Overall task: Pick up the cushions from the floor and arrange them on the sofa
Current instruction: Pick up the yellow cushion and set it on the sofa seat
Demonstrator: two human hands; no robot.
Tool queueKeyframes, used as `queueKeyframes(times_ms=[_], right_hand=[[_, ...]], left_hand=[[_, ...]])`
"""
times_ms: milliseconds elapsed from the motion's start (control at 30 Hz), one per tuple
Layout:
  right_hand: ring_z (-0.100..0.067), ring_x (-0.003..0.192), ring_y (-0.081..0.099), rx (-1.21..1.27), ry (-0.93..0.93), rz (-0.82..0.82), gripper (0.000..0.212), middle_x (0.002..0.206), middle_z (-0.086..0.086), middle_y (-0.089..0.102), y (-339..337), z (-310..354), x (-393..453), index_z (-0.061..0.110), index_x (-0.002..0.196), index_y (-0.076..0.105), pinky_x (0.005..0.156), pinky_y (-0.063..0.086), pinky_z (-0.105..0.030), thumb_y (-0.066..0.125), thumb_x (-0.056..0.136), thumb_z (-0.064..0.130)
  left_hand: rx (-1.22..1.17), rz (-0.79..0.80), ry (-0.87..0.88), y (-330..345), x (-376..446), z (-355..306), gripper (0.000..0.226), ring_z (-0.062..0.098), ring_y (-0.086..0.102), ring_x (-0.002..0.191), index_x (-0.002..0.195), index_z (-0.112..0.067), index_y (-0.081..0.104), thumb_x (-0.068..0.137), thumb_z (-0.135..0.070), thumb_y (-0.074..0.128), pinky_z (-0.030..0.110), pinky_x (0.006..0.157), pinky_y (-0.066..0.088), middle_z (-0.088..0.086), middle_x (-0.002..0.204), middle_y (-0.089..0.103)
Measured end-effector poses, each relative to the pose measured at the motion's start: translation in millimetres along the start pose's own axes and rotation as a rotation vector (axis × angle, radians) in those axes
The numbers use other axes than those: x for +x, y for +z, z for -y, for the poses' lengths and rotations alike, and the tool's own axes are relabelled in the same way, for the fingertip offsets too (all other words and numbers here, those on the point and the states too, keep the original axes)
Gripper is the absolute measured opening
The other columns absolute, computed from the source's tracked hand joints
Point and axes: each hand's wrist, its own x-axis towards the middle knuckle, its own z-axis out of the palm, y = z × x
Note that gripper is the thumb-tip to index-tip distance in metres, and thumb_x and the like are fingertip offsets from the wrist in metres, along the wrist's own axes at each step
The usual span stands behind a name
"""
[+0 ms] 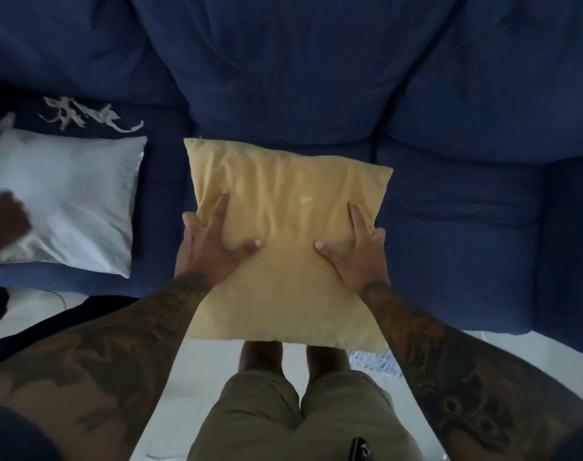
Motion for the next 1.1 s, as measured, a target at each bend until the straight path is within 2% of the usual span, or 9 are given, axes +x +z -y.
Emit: queueKeyframes(times_ms=[167, 267, 367, 533, 733, 900, 1100], right_hand=[[-0.03, 0.119, 0.05, -0.009, 0.04, -0.005, 0.113, 0.132, -0.004, 0.03, 29.8, -8.0, 33.2, 0.057, 0.158, 0.012, 0.113, 0.044, -0.053, 0.073, 0.067, 0.083], [-0.032, 0.123, 0.046, -0.099, 0.051, 0.035, 0.111, 0.136, -0.008, 0.032, 40.9, -9.6, 49.7, 0.052, 0.16, 0.011, 0.111, 0.045, -0.054, 0.068, 0.071, 0.086], [-0.034, 0.129, 0.043, -0.222, 0.036, 0.108, 0.109, 0.141, -0.013, 0.033, 51.1, -7.6, 62.8, 0.046, 0.163, 0.009, 0.113, 0.042, -0.052, 0.062, 0.077, 0.085], [-0.037, 0.136, 0.038, -0.258, 0.089, 0.132, 0.107, 0.147, -0.015, 0.03, 59.2, -3.4, 73.4, 0.046, 0.164, 0.005, 0.118, 0.036, -0.051, 0.062, 0.08, 0.081], [-0.035, 0.139, 0.036, -0.267, 0.093, 0.184, 0.104, 0.15, -0.012, 0.028, 43.2, -1.3, 66.9, 0.049, 0.163, 0.003, 0.117, 0.037, -0.052, 0.063, 0.083, 0.078], [-0.034, 0.143, 0.033, -0.262, 0.052, 0.245, 0.097, 0.156, -0.009, 0.029, 11.6, 6.8, 40.6, 0.048, 0.164, 0.007, 0.116, 0.037, -0.054, 0.064, 0.089, 0.069], [-0.033, 0.139, 0.036, -0.253, 0.014, 0.2, 0.09, 0.151, -0.008, 0.028, -31.3, 17.9, -1.9, 0.047, 0.164, 0.013, 0.113, 0.04, -0.052, 0.065, 0.092, 0.06]], left_hand=[[-0.02, 0.044, -0.03, 23.4, 29.9, 17.4, 0.114, 0.022, 0.04, 0.108, 0.155, -0.06, -0.004, 0.07, -0.083, 0.068, 0.043, 0.098, 0.045, 0.001, 0.131, 0.024], [0.027, 0.103, -0.043, 33.4, 42.2, 26.4, 0.112, 0.025, 0.039, 0.117, 0.157, -0.057, -0.003, 0.073, -0.081, 0.067, 0.044, 0.101, 0.045, 0.003, 0.131, 0.026], [0.109, 0.192, -0.059, 40.6, 49.8, 28.7, 0.113, 0.032, 0.034, 0.13, 0.159, -0.052, -0.006, 0.077, -0.078, 0.067, 0.049, 0.106, 0.042, 0.008, 0.138, 0.025], [0.113, 0.217, -0.114, 46.3, 61.8, 17.1, 0.116, 0.035, 0.028, 0.14, 0.159, -0.051, -0.008, 0.077, -0.074, 0.071, 0.049, 0.105, 0.043, 0.008, 0.146, 0.021], [0.138, 0.198, -0.148, 45.7, 53.0, 6.4, 0.115, 0.035, 0.031, 0.137, 0.16, -0.049, -0.006, 0.079, -0.071, 0.072, 0.048, 0.099, 0.046, 0.01, 0.144, 0.024], [0.19, 0.145, -0.113, 29.8, 26.5, -17.7, 0.109, 0.034, 0.037, 0.129, 0.162, -0.046, -0.004, 0.083, -0.071, 0.067, 0.042, 0.083, 0.045, 0.013, 0.145, 0.027], [0.141, 0.056, -0.043, 6.5, -24.6, -55.3, 0.101, 0.026, 0.036, 0.131, 0.162, -0.047, 0.004, 0.085, -0.068, 0.066, 0.038, 0.079, 0.045, 0.006, 0.142, 0.03]])
